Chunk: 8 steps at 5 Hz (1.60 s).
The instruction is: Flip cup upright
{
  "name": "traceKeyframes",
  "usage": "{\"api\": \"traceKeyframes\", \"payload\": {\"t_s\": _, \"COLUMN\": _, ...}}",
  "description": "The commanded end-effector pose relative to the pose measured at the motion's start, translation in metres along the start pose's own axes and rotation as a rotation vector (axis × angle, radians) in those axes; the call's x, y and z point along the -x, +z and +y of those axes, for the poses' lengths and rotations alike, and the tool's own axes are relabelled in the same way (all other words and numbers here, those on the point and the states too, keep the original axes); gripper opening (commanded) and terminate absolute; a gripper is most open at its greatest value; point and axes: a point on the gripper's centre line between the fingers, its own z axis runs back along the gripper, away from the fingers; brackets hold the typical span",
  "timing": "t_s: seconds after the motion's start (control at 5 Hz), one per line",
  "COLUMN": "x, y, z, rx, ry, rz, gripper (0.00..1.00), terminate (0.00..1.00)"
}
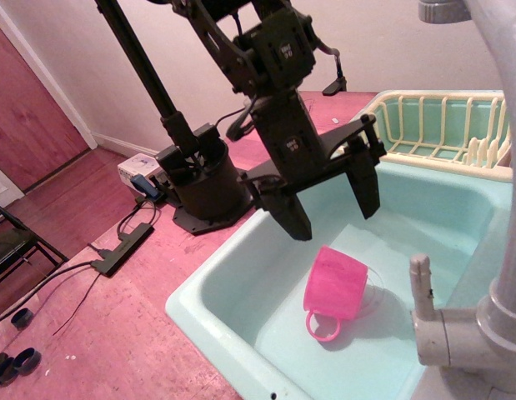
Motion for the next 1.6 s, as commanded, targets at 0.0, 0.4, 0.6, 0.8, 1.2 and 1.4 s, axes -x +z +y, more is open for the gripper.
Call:
{"api": "traceKeyframes", "payload": {"t_s": 0.0, "x": -0.006, "y": -0.007, "z": -0.004, "rx": 0.004, "ry": -0.042, "rz": -0.036, "gripper": 1.0, "terminate": 0.0}}
{"api": "traceKeyframes", "payload": {"t_s": 0.4, "x": -0.003, "y": -0.018, "z": -0.018, "rx": 0.064, "ry": -0.062, "rz": -0.047, "gripper": 1.0, "terminate": 0.0}}
{"api": "traceKeyframes", "payload": {"t_s": 0.6, "x": -0.002, "y": -0.02, "z": -0.021, "rx": 0.075, "ry": -0.07, "rz": -0.055, "gripper": 1.0, "terminate": 0.0}}
{"api": "traceKeyframes", "payload": {"t_s": 0.8, "x": -0.004, "y": -0.022, "z": -0.025, "rx": 0.071, "ry": -0.086, "rz": -0.059, "gripper": 1.0, "terminate": 0.0}}
{"api": "traceKeyframes", "payload": {"t_s": 1.2, "x": -0.014, "y": -0.024, "z": -0.025, "rx": 0.064, "ry": -0.106, "rz": -0.044, "gripper": 0.0, "terminate": 0.0}}
{"api": "traceKeyframes", "payload": {"t_s": 1.4, "x": -0.022, "y": -0.026, "z": -0.026, "rx": 0.077, "ry": -0.114, "rz": -0.033, "gripper": 0.0, "terminate": 0.0}}
